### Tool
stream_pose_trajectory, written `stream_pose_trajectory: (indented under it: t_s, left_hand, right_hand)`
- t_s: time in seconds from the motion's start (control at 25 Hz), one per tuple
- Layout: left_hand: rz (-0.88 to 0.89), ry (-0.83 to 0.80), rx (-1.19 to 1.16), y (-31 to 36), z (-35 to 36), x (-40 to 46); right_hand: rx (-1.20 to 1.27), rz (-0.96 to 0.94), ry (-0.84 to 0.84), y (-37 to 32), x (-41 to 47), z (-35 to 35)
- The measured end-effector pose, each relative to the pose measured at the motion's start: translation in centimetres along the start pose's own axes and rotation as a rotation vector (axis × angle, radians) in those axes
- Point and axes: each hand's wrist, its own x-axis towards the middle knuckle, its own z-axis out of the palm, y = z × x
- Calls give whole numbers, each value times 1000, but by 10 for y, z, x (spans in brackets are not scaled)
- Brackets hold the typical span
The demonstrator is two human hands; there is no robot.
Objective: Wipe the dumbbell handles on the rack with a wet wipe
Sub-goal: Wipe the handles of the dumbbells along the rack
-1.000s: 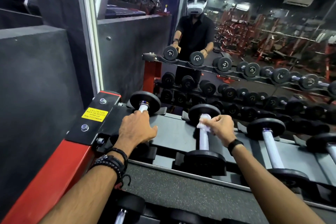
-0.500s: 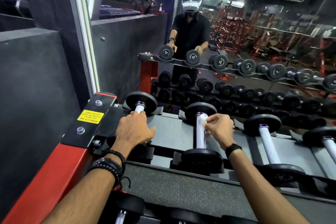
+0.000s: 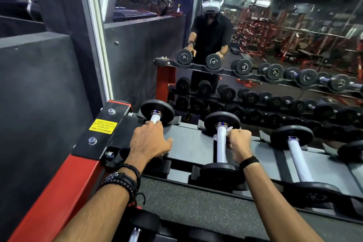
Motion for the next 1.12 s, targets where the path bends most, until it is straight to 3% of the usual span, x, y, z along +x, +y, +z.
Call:
stream_pose_trajectory:
  t_s: [0.08, 0.2, 0.28, 0.52, 0.6, 0.68, 0.72, 0.8, 0.92, 1.0, 1.04, 1.12]
  left_hand:
    - [-3, 2, 14, 1, 2, 0]
    - [-6, -3, 19, 1, 1, 0]
    - [-4, 2, 14, 1, 0, -1]
    - [-11, 13, 27, -1, 3, 1]
    - [-8, 14, 15, -1, 4, 1]
    - [-6, 15, 6, -2, 5, 1]
    - [-6, 17, 5, -2, 4, 1]
    - [-7, 20, 9, -3, 4, 2]
    - [-8, 13, 10, -2, 4, 2]
    - [-13, -2, -1, -2, 4, 2]
    - [-17, -7, -7, -3, 4, 2]
    - [-27, -16, -13, -2, 2, 2]
  right_hand:
    - [33, 18, -64, -26, -28, 5]
    - [189, 305, -386, -41, -42, 8]
    - [215, 397, -522, -43, -44, 11]
    - [38, 241, -386, -30, -42, 26]
    - [-245, 53, -221, -30, -42, 23]
    - [-642, -200, 55, -33, -46, 15]
    - [-682, -280, 117, -33, -46, 11]
    - [-529, -312, 76, -27, -38, 2]
    - [-102, -178, -60, -17, -34, -7]
    - [91, 14, -121, -12, -38, -9]
    - [99, 73, -116, -11, -41, -10]
    - [-53, -18, 23, -19, -49, -13]
